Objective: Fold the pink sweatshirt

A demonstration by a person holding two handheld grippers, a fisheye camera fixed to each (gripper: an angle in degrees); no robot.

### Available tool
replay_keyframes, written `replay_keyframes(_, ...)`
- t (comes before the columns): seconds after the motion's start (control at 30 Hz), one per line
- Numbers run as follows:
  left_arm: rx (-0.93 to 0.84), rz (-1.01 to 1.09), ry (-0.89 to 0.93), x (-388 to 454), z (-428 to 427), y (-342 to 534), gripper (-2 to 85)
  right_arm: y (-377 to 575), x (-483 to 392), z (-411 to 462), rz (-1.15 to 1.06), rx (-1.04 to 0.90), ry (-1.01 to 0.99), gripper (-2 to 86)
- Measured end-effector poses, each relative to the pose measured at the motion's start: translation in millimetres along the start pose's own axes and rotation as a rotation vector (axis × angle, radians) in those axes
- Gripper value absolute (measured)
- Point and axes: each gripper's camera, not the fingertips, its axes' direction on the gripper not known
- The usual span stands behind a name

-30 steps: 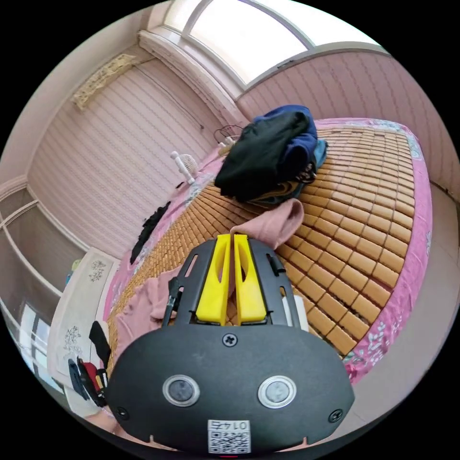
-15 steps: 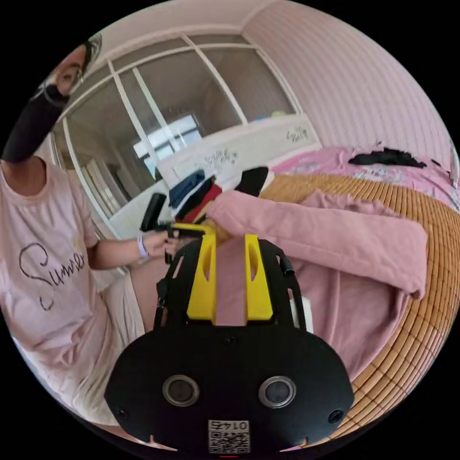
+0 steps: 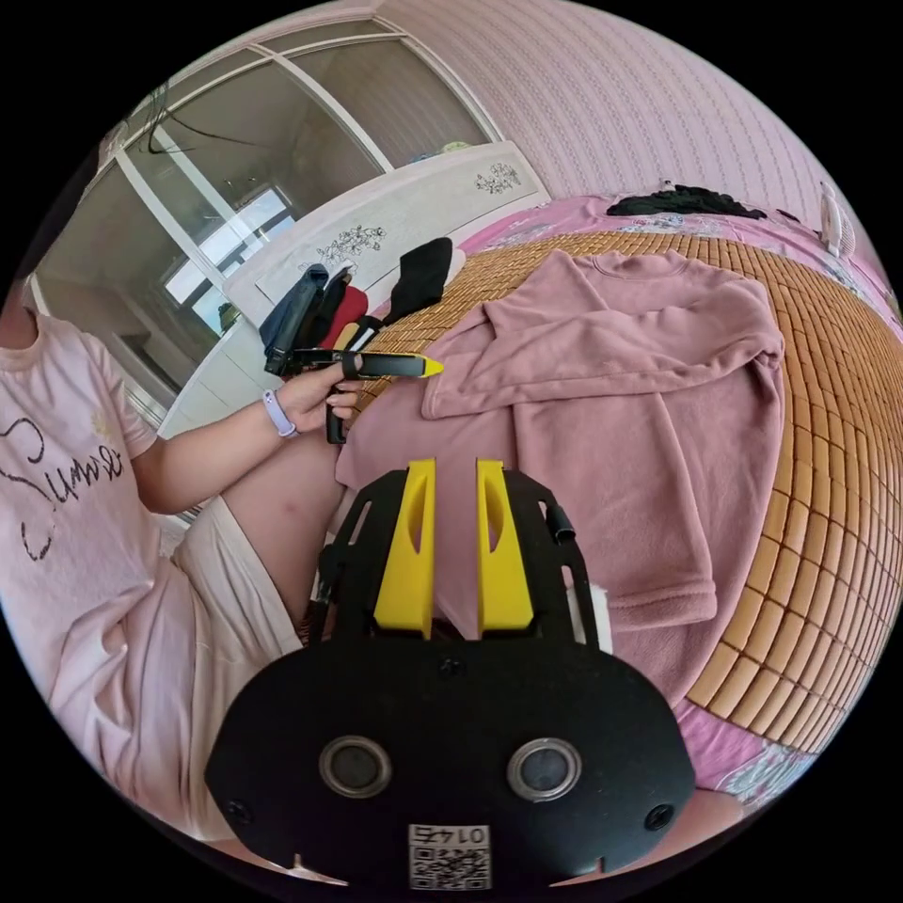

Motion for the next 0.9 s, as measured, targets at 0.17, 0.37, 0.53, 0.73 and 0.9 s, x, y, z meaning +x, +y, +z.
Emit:
replay_keyframes(0.17, 0.013, 0.131, -0.088, 19, -17, -3, 3.5, 5, 1, 26, 0.037, -0.021, -0.029, 7.0)
replay_keyframes(0.37, 0.191, 0.033, -0.091, -18, -99, 24, 3.6, 6, 17, 40, 0.045, -0.001, 0.006, 6.9)
replay_keyframes(0.53, 0.012, -0.105, -0.027, -75, -63, 38, 5.0, -15, 32, 44, -0.001, -0.026, 0.029, 8.2)
replay_keyframes(0.73, 0.137, -0.096, -0.03, -113, -94, 17, 5.6, -65, 96, 21, -0.006, 0.029, 0.196, 9.9)
replay_keyframes(0.9, 0.229, 0.016, -0.078, -120, -82, -71, 9.0, -139, 172, 16, 0.021, 0.091, 0.393, 11.3)
